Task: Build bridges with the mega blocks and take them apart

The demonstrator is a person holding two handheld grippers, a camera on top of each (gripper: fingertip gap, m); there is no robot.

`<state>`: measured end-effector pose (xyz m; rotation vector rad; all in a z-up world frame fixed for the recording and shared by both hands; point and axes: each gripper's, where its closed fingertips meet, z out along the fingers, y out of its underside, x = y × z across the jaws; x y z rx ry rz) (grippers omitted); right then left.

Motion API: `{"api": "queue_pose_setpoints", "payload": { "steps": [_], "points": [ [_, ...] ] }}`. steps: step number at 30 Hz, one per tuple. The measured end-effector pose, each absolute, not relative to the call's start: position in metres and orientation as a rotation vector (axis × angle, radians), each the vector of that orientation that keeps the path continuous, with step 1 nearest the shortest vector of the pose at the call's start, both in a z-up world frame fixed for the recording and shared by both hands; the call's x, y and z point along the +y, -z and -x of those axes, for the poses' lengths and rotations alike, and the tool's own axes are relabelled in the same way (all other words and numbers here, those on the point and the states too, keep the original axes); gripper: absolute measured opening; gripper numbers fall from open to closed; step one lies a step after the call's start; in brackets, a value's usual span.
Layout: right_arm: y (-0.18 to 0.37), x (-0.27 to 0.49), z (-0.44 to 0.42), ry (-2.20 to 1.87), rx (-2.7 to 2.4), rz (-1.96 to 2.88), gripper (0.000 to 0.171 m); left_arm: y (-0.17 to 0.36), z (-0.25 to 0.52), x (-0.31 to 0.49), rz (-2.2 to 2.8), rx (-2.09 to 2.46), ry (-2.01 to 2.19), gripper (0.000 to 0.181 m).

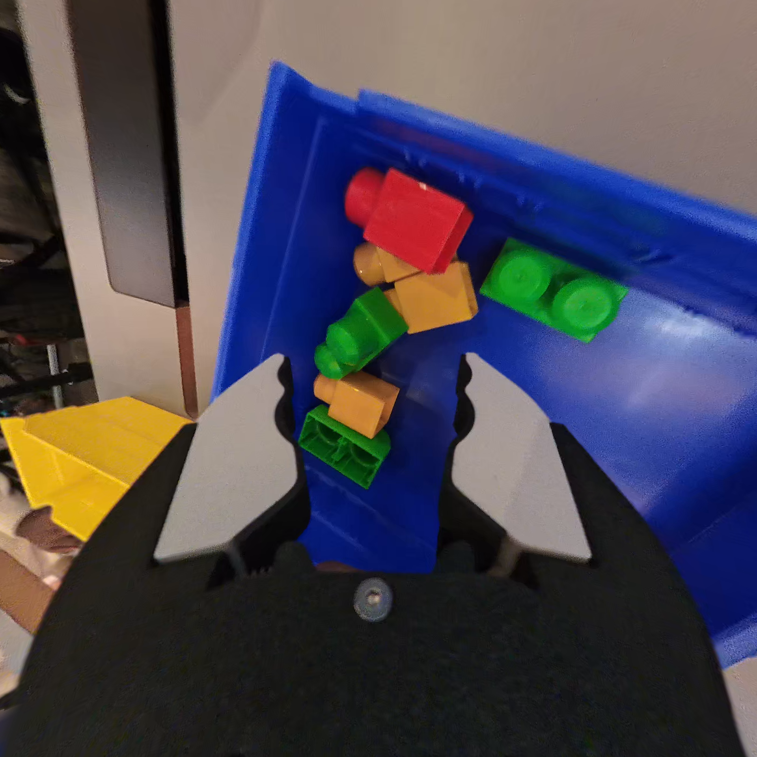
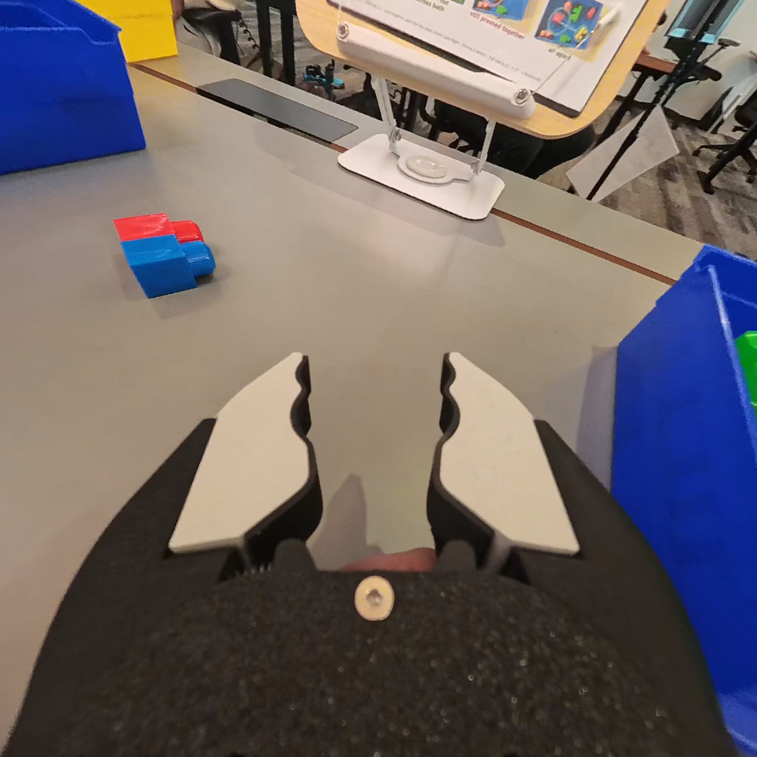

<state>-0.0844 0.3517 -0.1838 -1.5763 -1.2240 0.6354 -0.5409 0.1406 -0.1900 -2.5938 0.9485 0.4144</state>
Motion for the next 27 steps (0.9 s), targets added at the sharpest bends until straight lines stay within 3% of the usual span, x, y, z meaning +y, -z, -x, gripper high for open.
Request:
{"api": "queue_pose_setpoints", "payload": {
  "steps": [11, 14, 27],
  "points": [
    [0.189, 0.349, 0.083, -0.558, -1.158, 1.639, 0.061, 0.242, 0.564, 0.147, 2.732, 1.387, -0.336, 0.071],
    [0.191, 0.348, 0.084, -0.534, -1.179, 1.641, 0.060, 0.253, 0.566, 0.148, 2.728, 1.448, -0.321, 0.054],
    [0.186, 0.355, 0.081, -0.562, -1.166, 1.639, 0.058, 0.230, 0.559, 0.143, 2.699, 1.455, -0.369, 0.040]
  ]
}}
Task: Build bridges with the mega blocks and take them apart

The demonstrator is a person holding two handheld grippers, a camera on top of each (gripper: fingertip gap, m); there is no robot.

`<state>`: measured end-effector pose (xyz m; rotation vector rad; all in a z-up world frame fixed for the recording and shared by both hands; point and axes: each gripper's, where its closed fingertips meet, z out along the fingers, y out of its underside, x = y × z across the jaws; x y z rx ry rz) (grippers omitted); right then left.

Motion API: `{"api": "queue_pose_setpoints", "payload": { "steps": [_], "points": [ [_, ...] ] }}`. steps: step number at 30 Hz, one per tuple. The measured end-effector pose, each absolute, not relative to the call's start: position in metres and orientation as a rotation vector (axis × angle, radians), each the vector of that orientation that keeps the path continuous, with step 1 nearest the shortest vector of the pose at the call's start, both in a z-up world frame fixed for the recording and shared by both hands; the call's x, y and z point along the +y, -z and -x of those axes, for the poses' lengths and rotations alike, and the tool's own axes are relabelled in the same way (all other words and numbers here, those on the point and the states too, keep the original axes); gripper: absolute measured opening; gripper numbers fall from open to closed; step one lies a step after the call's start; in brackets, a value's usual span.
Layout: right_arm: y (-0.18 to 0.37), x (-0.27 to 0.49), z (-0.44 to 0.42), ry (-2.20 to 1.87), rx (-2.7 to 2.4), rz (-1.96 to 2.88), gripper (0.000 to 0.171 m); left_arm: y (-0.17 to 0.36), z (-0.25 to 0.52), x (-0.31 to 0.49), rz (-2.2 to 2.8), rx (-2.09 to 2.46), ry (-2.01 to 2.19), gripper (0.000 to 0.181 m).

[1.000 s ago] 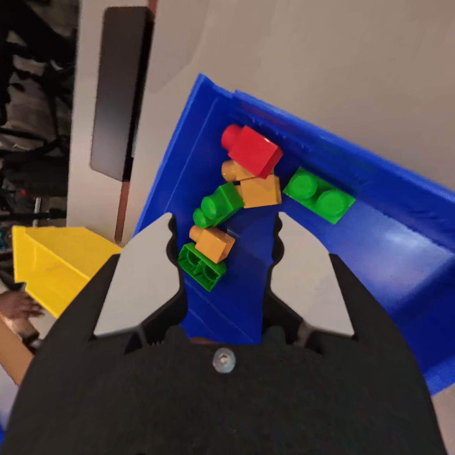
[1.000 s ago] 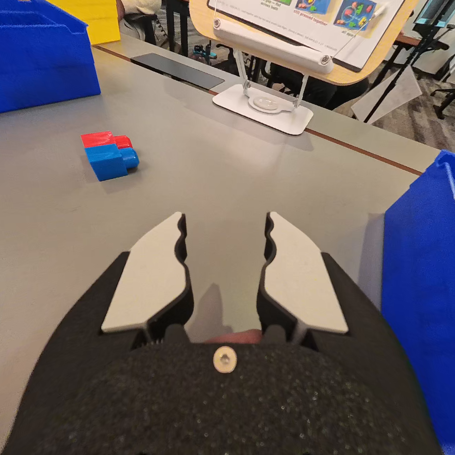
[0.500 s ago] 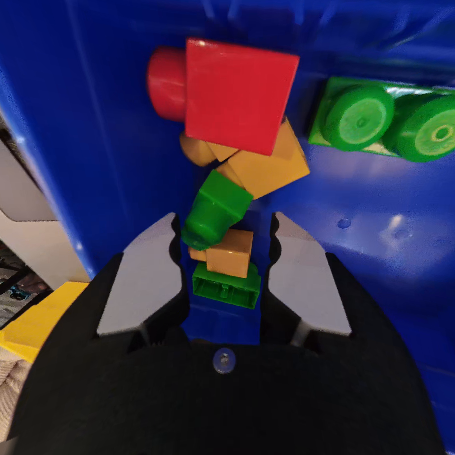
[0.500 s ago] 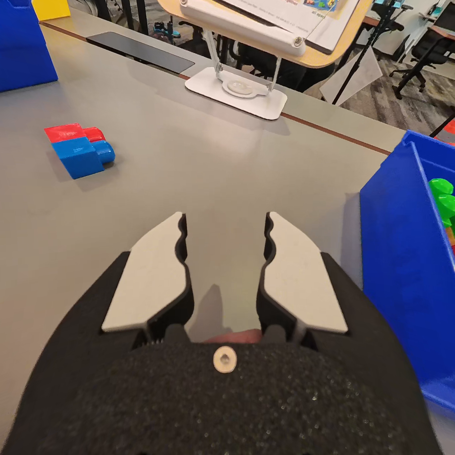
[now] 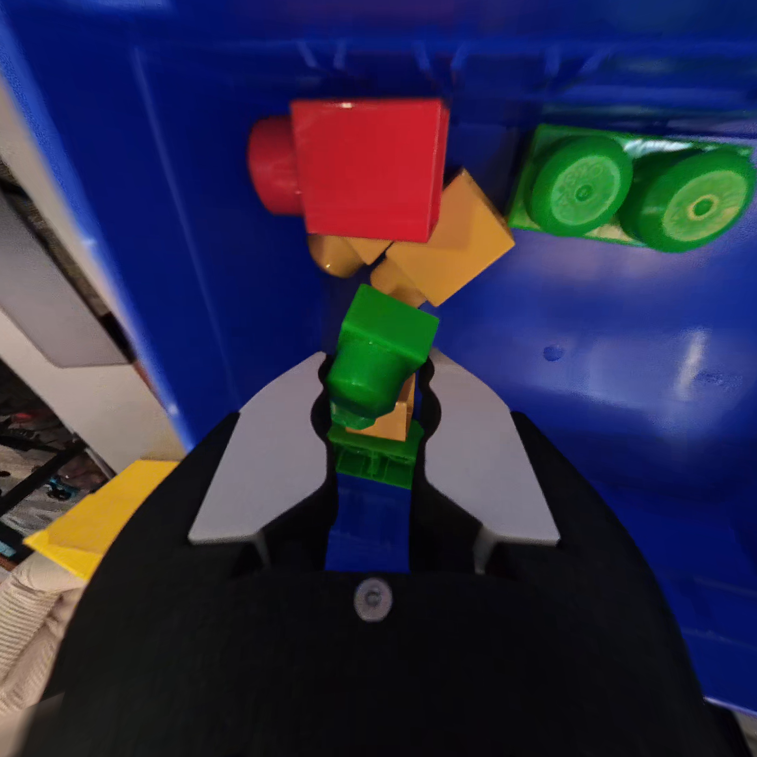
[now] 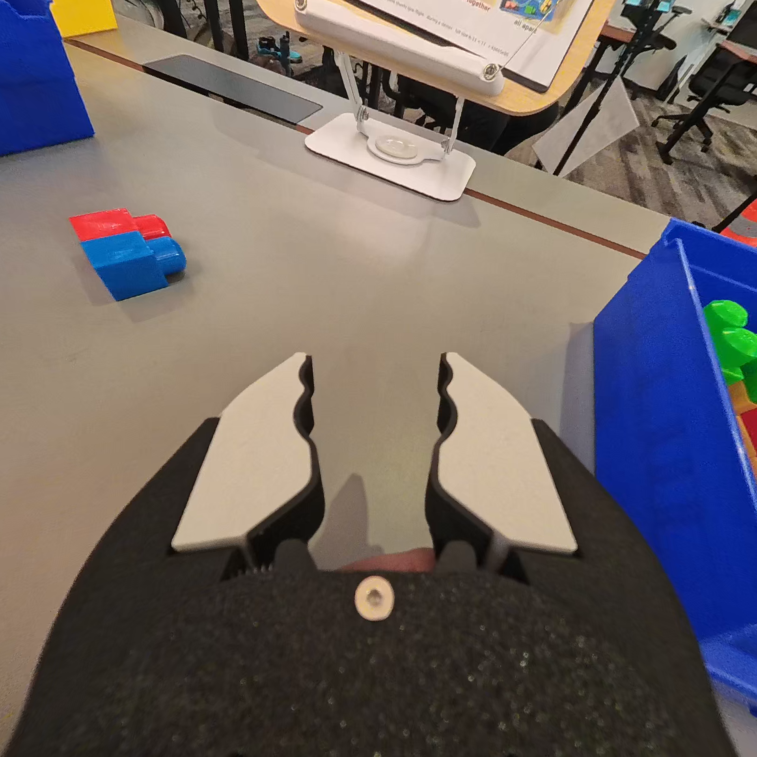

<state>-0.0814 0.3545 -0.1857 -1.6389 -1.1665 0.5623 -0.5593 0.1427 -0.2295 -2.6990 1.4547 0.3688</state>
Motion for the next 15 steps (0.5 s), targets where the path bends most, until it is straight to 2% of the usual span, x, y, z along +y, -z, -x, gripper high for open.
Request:
{"api": "queue_pose_setpoints", "payload": {
  "steps": [7, 12, 15],
  "points": [
    [0.174, 0.352, 0.085, -0.614, -1.191, 1.583, 0.058, 0.159, 0.529, 0.140, 2.541, 1.142, -0.514, 0.040],
    [0.167, 0.344, 0.092, -0.658, -1.239, 1.528, 0.058, 0.110, 0.452, 0.135, 2.304, 0.879, -0.518, 0.040],
    [0.165, 0.339, 0.093, -0.679, -1.259, 1.501, 0.058, 0.101, 0.396, 0.125, 2.204, 0.748, -0.482, 0.039]
  ]
}}
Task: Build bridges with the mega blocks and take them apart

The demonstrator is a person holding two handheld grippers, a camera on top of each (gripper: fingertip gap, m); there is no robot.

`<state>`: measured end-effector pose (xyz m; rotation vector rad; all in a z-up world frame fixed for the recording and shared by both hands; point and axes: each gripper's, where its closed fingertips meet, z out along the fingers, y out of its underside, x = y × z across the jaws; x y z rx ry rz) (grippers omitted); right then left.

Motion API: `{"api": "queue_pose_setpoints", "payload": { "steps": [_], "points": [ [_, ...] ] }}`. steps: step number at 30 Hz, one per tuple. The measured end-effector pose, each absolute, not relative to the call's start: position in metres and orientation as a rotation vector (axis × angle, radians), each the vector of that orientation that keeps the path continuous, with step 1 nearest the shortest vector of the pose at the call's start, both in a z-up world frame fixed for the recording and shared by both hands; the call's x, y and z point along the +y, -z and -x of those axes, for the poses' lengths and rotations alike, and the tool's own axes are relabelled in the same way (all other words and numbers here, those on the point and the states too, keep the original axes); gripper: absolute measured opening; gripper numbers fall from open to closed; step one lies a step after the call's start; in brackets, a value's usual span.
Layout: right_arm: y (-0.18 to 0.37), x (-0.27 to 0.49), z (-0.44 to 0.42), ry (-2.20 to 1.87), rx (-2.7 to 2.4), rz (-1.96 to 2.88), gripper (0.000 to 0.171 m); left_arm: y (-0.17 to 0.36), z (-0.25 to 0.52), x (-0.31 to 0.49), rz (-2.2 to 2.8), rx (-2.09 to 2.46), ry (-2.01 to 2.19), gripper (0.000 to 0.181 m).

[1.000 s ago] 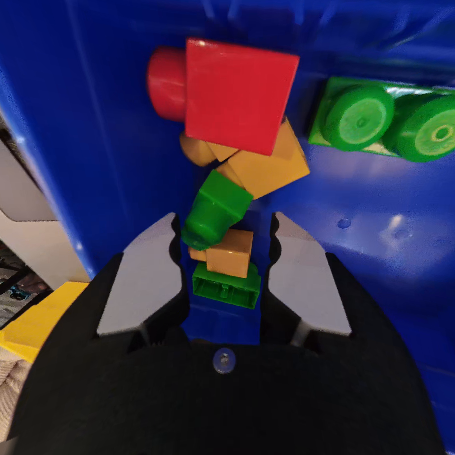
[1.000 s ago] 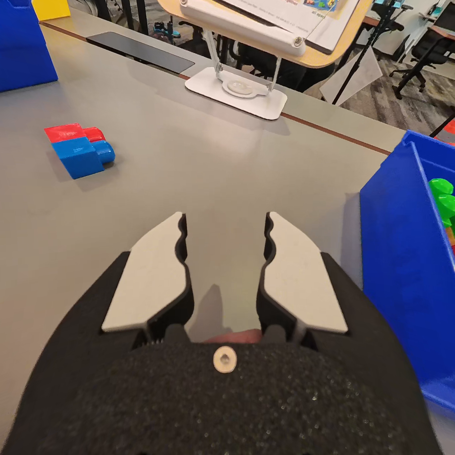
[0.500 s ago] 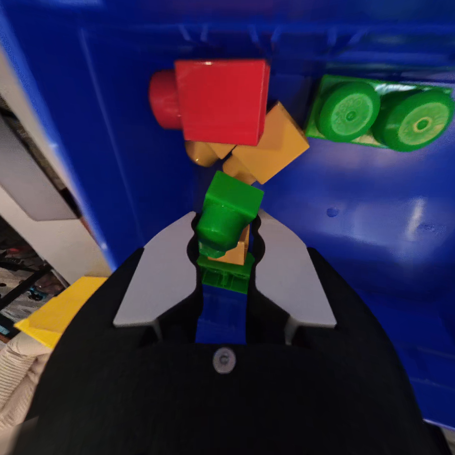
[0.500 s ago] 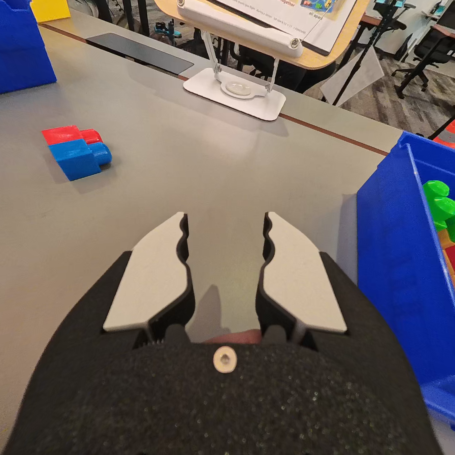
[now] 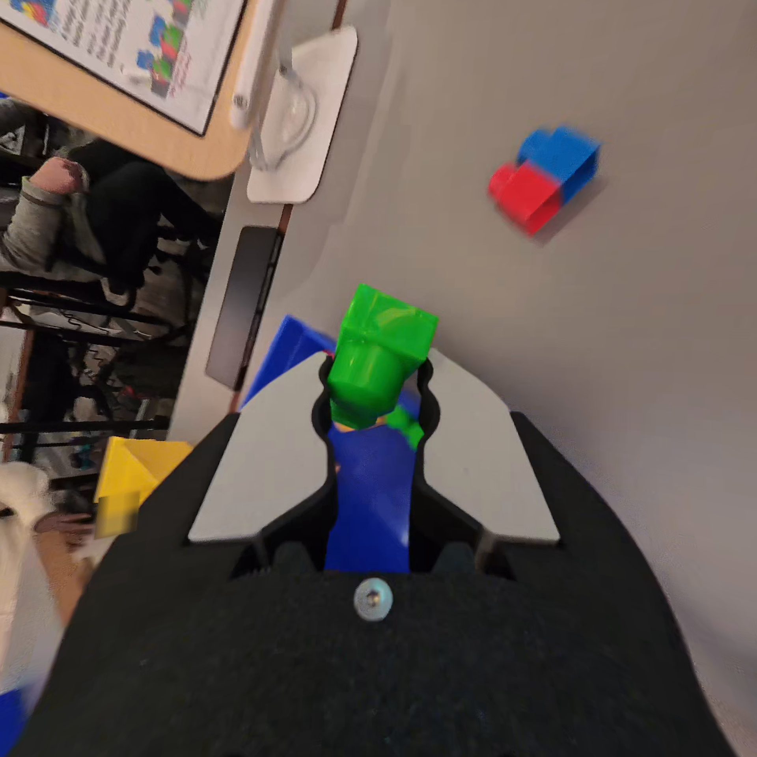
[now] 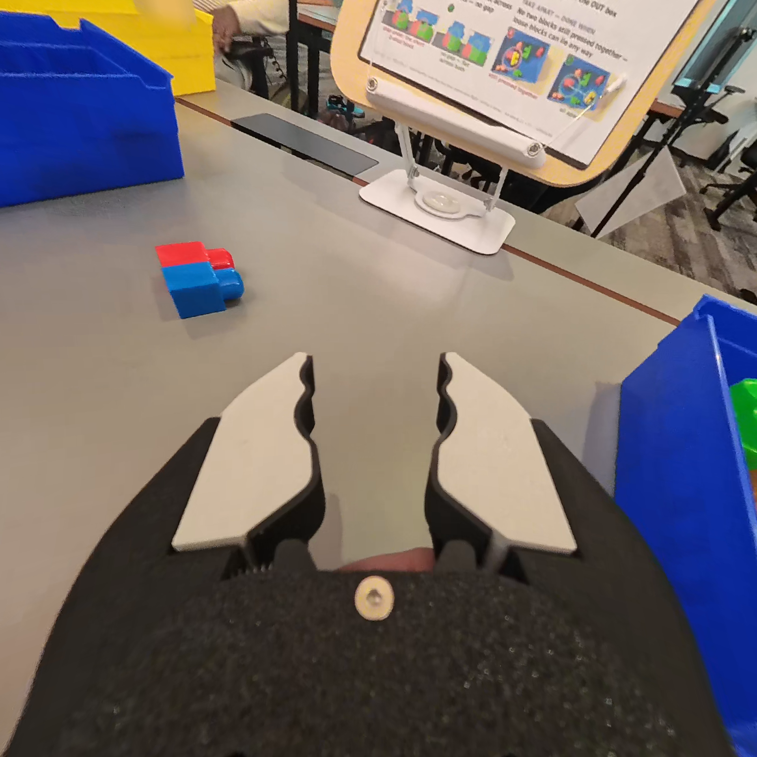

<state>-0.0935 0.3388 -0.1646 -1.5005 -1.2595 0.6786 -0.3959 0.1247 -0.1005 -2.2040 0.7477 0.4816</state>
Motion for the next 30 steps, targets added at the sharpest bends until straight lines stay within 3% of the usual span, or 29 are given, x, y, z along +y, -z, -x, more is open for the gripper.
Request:
{"api": "queue_pose_setpoints", "payload": {
  "steps": [6, 12, 23, 30],
  "points": [
    [0.170, 0.331, 0.089, -0.718, -1.272, 1.501, 0.058, 0.133, 0.278, 0.119, 2.030, 0.396, -0.247, 0.039],
    [0.175, 0.325, 0.083, -0.735, -1.266, 1.514, 0.058, 0.177, 0.221, 0.118, 1.973, 0.085, -0.178, 0.039],
    [0.182, 0.326, 0.073, -0.747, -1.245, 1.539, 0.058, 0.199, 0.206, 0.115, 2.011, 0.028, -0.100, 0.039],
    [0.182, 0.324, 0.072, -0.756, -1.251, 1.538, 0.057, 0.192, 0.222, 0.165, 2.169, 0.295, -0.184, 0.039]
  ]
}}
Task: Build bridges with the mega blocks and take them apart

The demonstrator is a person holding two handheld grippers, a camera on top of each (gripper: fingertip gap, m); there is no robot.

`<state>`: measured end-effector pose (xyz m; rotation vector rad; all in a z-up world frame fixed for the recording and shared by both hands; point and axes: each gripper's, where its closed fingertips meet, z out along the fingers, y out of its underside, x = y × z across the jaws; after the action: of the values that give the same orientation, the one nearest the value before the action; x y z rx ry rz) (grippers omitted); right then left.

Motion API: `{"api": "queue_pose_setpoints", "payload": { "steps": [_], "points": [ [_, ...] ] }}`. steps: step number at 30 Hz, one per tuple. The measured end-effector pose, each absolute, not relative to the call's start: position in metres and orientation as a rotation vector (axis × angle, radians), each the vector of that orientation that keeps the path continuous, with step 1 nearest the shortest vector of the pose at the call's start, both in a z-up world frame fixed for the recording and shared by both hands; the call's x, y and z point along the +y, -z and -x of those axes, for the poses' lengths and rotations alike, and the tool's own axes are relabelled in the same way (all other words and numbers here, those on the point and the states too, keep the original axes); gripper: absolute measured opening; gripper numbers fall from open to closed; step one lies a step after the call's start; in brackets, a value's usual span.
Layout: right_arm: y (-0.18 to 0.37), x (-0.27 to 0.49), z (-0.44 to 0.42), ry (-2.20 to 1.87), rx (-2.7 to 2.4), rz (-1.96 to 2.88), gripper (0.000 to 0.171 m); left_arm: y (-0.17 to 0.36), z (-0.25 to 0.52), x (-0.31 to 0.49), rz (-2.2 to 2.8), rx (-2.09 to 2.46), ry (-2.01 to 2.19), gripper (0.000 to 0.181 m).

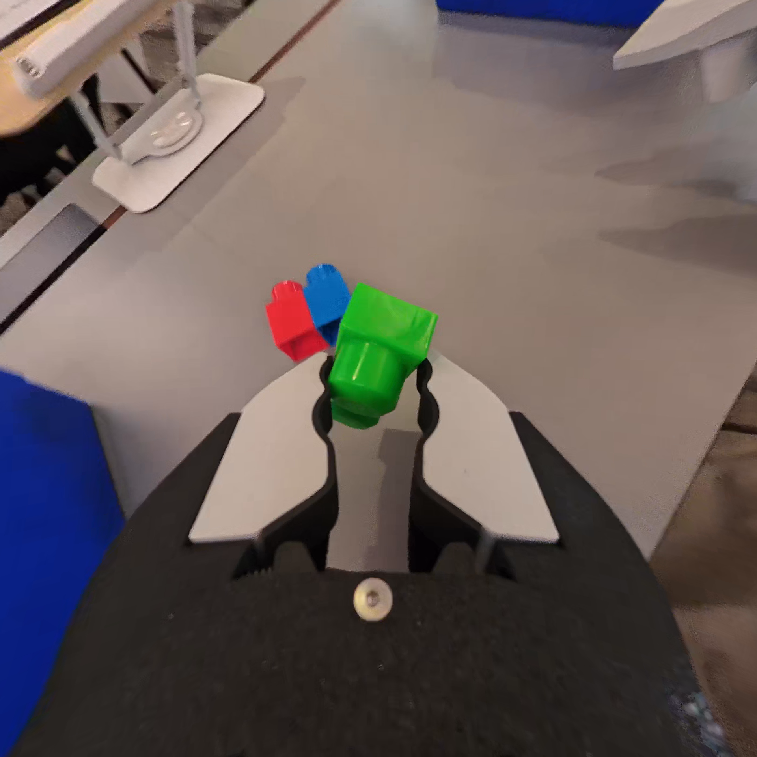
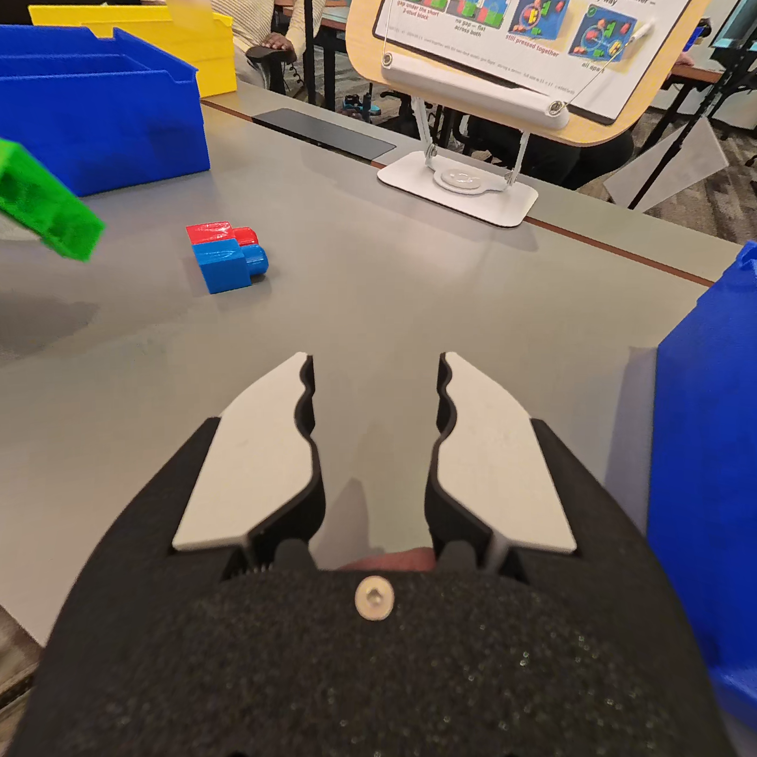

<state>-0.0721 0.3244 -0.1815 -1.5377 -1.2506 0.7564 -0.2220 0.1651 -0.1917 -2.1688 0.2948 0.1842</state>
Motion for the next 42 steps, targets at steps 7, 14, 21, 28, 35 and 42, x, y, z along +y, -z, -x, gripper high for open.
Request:
{"api": "queue_pose_setpoints", "payload": {
  "steps": [7, 14, 21, 28, 35, 42],
  "points": [
    [0.179, 0.323, 0.071, -0.755, -1.251, 1.531, 0.057, 0.190, 0.231, 0.259, 2.400, 0.796, -0.153, 0.038],
    [0.176, 0.324, 0.071, -0.741, -1.252, 1.524, 0.057, 0.241, 0.256, 0.325, 2.687, 1.259, -0.236, 0.039],
    [0.179, 0.327, 0.070, -0.732, -1.254, 1.535, 0.057, 0.262, 0.262, 0.355, 2.733, 1.530, -0.413, 0.038],
    [0.180, 0.329, 0.068, -0.730, -1.253, 1.543, 0.057, 0.265, 0.250, 0.367, 2.655, 1.640, -0.414, 0.037],
    [0.180, 0.331, 0.066, -0.730, -1.251, 1.547, 0.057, 0.255, 0.248, 0.350, 2.636, 1.550, -0.309, 0.070],
    [0.182, 0.329, 0.068, -0.723, -1.267, 1.543, 0.058, 0.193, 0.264, 0.310, 2.471, 0.938, -0.242, 0.067]
  ]
}}
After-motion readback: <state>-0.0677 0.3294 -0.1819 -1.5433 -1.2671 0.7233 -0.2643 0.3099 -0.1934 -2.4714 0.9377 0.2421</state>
